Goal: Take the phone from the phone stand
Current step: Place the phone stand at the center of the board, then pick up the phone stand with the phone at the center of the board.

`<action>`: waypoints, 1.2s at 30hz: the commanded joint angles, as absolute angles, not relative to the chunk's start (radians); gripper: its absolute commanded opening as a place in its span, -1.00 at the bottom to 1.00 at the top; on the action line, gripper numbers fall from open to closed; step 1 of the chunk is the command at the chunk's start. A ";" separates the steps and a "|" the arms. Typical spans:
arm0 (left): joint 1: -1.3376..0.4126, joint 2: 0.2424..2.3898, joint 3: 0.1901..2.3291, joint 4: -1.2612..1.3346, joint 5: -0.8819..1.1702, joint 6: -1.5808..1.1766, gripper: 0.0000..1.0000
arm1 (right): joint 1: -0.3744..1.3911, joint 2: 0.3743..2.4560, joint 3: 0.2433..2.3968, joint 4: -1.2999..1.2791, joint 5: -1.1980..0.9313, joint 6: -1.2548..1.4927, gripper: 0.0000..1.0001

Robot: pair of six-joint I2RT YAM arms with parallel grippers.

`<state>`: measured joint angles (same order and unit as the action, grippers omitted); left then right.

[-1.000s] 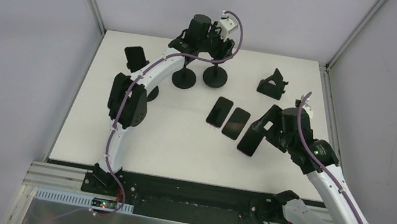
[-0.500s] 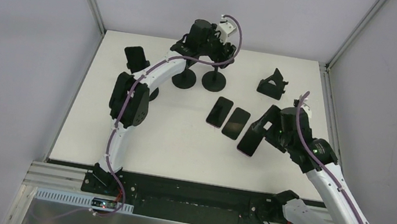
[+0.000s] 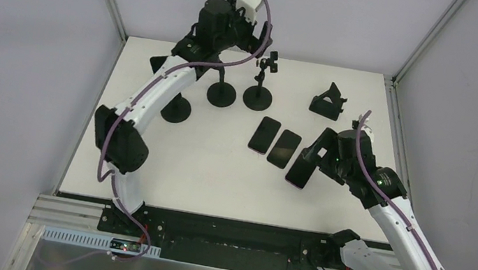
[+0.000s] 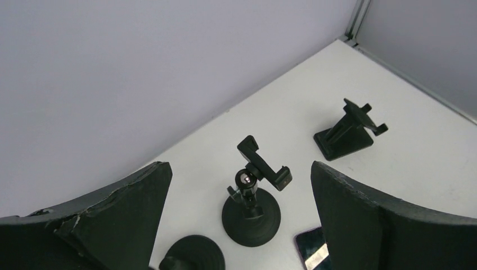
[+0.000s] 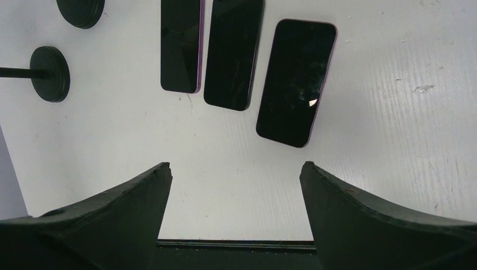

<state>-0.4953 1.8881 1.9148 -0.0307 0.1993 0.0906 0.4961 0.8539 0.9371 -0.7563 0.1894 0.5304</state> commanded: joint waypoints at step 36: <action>0.038 1.244 1.236 -0.183 0.135 -0.240 0.98 | 0.530 0.931 1.004 -0.684 0.071 0.447 0.78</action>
<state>0.0402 1.2083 1.2015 -0.2409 0.1432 -0.2604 0.5228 0.9199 0.9928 -0.6945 0.0883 0.4549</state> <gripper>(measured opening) 0.990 0.890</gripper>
